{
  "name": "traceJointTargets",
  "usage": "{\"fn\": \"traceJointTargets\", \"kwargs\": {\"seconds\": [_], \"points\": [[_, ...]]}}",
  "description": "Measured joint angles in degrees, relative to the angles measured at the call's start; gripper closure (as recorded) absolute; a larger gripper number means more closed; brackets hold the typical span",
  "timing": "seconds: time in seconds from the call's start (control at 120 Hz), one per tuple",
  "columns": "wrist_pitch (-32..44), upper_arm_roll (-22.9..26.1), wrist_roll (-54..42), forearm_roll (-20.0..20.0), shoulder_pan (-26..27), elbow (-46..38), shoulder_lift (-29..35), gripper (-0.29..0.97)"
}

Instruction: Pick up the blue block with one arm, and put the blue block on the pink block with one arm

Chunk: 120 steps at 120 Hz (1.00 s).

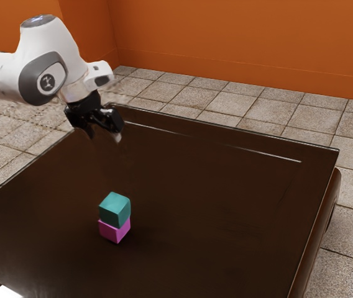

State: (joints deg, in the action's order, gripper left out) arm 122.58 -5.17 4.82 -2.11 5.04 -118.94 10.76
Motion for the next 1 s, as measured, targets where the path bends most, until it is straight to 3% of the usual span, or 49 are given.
{"fn": "traceJointTargets", "kwargs": {"seconds": [0.133,0.3,0.383,0.5,0.608,1.0], "points": [[-19.9,-0.9,1.2,1.9,-2.3,28.5,7.7,0.04],[-37.6,-0.7,2.8,5.2,-2.3,36.3,9.7,0.02],[-42.6,-5.0,3.5,7.6,-2.3,40.9,8.7,0.01],[-42.8,-7.3,4.2,8.6,-2.2,42.2,-2.4,0.01],[-42.0,-9.7,3.9,6.2,-1.8,38.5,-9.0,0.00],[-41.2,-10.3,2.9,3.9,-5.4,38.0,-10.7,0.00]]}}
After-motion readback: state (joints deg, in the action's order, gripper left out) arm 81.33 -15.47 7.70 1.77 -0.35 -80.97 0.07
